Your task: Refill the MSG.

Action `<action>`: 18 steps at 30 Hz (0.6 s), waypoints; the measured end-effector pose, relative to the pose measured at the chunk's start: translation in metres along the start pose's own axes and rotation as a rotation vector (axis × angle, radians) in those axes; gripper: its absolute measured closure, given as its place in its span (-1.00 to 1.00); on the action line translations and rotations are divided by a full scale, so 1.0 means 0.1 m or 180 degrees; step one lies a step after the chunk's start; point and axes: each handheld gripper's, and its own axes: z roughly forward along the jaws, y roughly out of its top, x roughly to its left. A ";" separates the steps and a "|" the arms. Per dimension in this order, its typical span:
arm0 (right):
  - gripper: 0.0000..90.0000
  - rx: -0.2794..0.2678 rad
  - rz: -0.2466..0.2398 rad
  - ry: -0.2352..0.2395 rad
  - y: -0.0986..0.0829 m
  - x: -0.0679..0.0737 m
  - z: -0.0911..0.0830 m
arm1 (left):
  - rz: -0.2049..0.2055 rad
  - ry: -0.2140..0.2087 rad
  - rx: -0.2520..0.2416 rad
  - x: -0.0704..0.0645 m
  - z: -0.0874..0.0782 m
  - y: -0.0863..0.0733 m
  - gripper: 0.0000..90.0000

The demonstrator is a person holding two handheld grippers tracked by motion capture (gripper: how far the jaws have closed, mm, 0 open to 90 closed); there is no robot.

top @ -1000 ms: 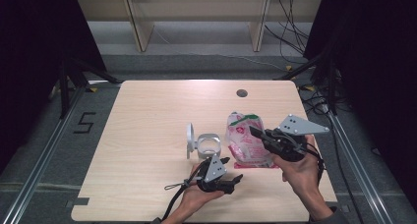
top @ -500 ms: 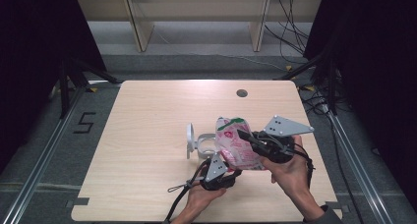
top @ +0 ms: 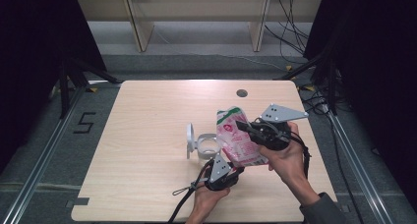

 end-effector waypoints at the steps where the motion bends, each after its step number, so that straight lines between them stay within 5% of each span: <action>1: 1.00 0.0031 -0.0010 0.0018 0.01 -0.02 0.01 | -0.0027 0.0058 0.0002 -0.01 0.00 0.00 0.60; 8: 1.00 0.0086 0.0054 0.0044 0.04 0.00 0.18 | -0.0137 -0.0007 -0.0021 -0.05 0.05 -0.04 0.61; 10: 1.00 0.0102 -0.0072 0.0030 0.05 0.00 0.24 | -0.0138 -0.0076 -0.0063 -0.05 0.08 -0.04 0.62; 18: 1.00 0.0170 -0.0100 0.0031 0.11 0.04 0.28 | -0.0184 -0.0117 -0.0128 -0.10 0.09 0.00 0.63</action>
